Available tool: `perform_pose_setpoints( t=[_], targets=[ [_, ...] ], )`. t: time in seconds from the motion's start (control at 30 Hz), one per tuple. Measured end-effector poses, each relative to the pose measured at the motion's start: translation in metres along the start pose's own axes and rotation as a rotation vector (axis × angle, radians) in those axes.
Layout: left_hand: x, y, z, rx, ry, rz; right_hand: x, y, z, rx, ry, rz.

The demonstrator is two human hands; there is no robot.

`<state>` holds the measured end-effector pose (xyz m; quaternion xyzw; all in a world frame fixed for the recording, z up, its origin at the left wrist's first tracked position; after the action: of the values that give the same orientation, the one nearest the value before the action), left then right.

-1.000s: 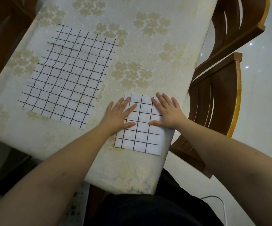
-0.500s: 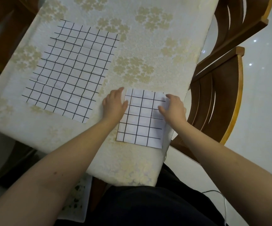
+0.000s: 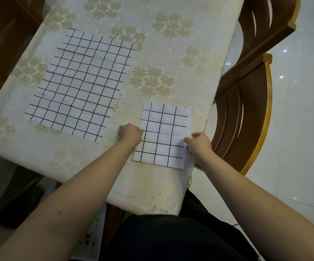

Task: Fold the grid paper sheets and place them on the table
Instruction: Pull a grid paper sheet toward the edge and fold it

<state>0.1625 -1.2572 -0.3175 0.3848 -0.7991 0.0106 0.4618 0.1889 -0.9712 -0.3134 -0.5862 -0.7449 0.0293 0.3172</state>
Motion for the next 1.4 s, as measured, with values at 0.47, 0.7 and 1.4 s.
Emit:
perform_pose_setpoints(
  t=[0.47, 0.7, 1.4],
  targets=[
    [0.012, -0.017, -0.025, -0.198, -0.095, -0.388, -0.012, 0.000, -0.015, -0.060, -0.093, 0.113],
    [0.013, -0.036, -0.027, -0.171, -0.242, -0.547, -0.027, 0.007, -0.022, -0.049, -0.167, 0.218],
    [0.040, -0.076, -0.037, -0.201, -0.298, -0.723, -0.072, 0.009, -0.052, 0.097, -0.434, 0.236]
  ],
)
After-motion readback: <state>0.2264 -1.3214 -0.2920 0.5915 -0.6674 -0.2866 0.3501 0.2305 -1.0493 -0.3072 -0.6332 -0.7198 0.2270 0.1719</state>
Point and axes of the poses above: each hand's wrist, its own z-axis towards the middle knuckle, its own x-axis out of the back of the hand, y = z × x, the point moved 8 cm from there along z, towards the middle knuckle, and after that the axes turned 6 degrees about -x, right-handed, at the moved point
